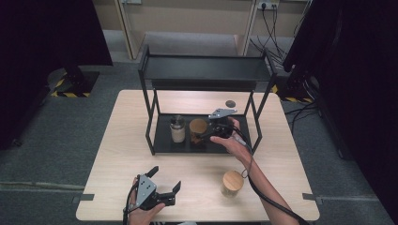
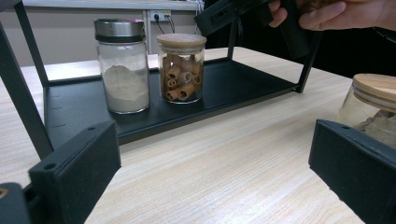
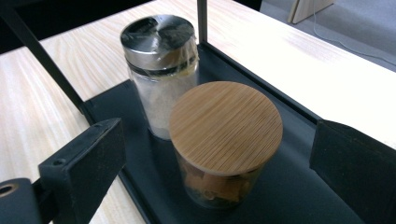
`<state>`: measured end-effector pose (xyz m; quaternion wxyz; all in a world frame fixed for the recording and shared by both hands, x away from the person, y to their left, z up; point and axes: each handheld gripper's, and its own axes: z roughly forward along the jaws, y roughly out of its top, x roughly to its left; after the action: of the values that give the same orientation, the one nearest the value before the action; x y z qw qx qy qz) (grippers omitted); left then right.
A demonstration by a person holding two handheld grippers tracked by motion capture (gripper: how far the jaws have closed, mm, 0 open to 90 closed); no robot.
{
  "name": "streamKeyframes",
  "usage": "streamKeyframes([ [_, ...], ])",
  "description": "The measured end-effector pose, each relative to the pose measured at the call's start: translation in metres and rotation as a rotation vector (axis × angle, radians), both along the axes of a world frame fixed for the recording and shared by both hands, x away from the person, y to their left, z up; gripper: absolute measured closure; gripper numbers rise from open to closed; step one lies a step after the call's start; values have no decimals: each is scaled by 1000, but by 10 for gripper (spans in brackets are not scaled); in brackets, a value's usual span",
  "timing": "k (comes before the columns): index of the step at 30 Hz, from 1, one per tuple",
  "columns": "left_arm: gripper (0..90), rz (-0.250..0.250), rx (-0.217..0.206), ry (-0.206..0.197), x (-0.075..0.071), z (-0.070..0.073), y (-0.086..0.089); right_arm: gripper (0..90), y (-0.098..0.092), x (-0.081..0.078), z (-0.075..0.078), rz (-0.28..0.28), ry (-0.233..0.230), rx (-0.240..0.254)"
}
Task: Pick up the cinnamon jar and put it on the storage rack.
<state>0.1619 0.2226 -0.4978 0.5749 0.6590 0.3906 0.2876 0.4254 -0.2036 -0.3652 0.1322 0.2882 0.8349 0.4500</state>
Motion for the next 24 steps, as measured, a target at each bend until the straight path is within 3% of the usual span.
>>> streamKeyframes([
  [6,11,3,0,-1,0,0,0,37,-4,-6,4,13,4,12],
  [24,12,5,2,-1,0,0,-1,37,-23,-34,7,59,-43,89],
])
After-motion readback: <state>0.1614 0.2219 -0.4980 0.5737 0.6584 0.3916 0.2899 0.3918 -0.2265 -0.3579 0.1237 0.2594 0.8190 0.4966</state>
